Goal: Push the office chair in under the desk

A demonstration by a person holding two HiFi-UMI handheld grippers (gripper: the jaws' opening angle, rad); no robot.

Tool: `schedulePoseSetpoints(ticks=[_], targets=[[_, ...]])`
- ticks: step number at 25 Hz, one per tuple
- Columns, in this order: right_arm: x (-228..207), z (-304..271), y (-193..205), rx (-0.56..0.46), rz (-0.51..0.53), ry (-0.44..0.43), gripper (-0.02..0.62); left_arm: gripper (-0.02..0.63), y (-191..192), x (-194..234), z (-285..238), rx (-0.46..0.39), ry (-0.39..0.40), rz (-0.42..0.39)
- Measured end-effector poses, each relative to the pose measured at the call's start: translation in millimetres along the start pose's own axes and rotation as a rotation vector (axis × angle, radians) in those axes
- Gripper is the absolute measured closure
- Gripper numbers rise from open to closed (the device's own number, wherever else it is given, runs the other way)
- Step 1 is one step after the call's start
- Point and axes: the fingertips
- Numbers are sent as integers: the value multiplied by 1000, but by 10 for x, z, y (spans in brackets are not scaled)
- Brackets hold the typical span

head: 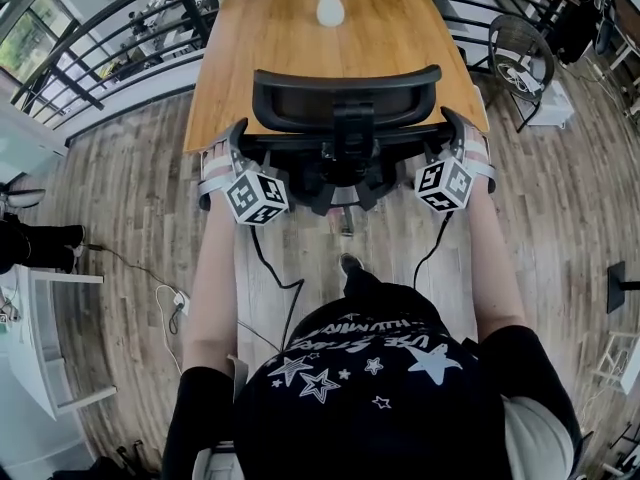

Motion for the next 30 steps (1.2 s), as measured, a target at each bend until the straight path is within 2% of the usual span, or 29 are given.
schedulePoseSetpoints(ticks=[6, 10, 13, 17, 27, 30], targets=[[16, 4, 1, 0, 1, 6, 313, 308, 1, -18, -4, 4, -3, 46], [44, 41, -13, 8, -25, 4, 282, 302, -10, -24, 29, 3, -2, 71], [49, 108, -43, 12, -33, 13, 282, 302, -47, -32, 104, 0, 17, 92], [73, 252, -133, 4, -46, 12, 290, 302, -83, 7, 300, -2, -1, 114], [318, 883, -434, -49, -74, -1, 324, 302, -239, -222, 1113, -65, -38, 329], [436, 1078, -542, -69, -102, -9, 336, 302, -304, -403, 1322, -78, -23, 374]])
Point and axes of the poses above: the fingertips, and each gripper's own axes: z backward along the fingers, x to its left, y out of its underside, and after that the axes turned 8 degrees about -x, right-handed
